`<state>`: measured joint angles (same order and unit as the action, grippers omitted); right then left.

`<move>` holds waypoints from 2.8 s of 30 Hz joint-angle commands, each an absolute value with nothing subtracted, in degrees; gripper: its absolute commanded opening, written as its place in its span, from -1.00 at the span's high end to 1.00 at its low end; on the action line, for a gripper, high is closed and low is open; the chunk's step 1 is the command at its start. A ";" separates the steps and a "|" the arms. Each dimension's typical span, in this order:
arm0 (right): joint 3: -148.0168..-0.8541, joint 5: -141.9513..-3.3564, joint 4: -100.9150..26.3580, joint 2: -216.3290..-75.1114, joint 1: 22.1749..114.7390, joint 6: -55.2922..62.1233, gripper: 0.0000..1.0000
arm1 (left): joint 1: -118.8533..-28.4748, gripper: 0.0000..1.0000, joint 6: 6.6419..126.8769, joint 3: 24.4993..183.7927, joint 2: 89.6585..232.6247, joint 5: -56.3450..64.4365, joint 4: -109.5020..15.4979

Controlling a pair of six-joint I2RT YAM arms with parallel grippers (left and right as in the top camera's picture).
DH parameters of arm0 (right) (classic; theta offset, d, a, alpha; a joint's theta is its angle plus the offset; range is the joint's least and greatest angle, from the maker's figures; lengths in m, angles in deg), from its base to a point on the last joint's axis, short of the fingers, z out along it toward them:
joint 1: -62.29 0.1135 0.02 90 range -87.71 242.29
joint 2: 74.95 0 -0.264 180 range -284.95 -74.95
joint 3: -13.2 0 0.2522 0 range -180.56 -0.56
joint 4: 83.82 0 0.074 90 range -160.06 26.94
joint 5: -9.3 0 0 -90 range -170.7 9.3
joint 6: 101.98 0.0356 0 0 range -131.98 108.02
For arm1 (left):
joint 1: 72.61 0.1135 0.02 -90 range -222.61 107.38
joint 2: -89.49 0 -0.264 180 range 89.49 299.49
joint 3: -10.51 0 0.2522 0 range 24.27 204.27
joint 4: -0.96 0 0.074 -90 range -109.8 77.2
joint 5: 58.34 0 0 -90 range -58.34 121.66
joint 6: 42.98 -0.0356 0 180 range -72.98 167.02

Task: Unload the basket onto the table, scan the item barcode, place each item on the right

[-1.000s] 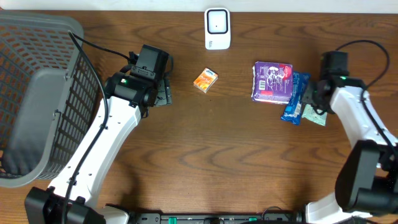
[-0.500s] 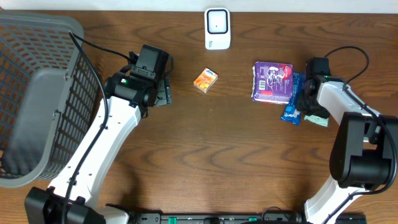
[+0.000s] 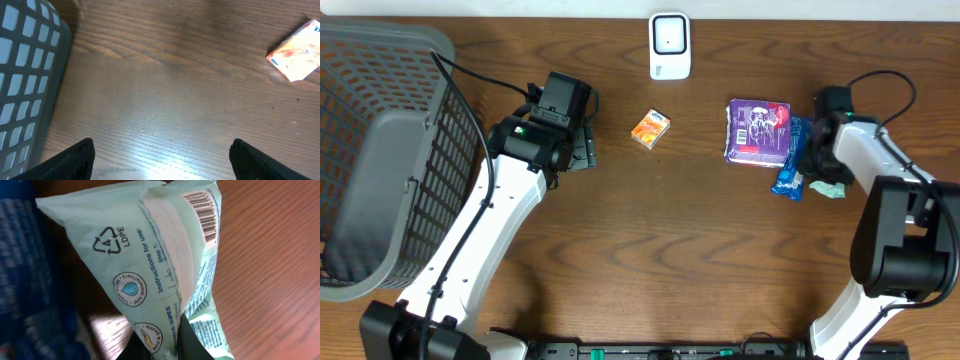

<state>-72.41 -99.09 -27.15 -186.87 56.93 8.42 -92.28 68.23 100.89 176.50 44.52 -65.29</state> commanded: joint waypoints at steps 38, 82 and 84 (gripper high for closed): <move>-77.57 -51.57 -13.42 -178.84 17.61 -2.73 -0.20 | -92.19 -0.72 68.74 101.30 176.82 45.66 -65.46; -77.11 -30.35 -26.21 -193.40 29.19 2.21 0.98 | -92.19 -0.72 68.74 101.30 176.82 45.66 -65.46; -78.16 -28.21 -29.09 -192.59 32.05 6.10 0.98 | -92.19 -0.72 68.74 101.30 176.82 45.66 -65.46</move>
<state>-76.85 -35.68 -26.69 -194.56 28.05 -1.02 -92.28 68.21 100.89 176.50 44.52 -65.29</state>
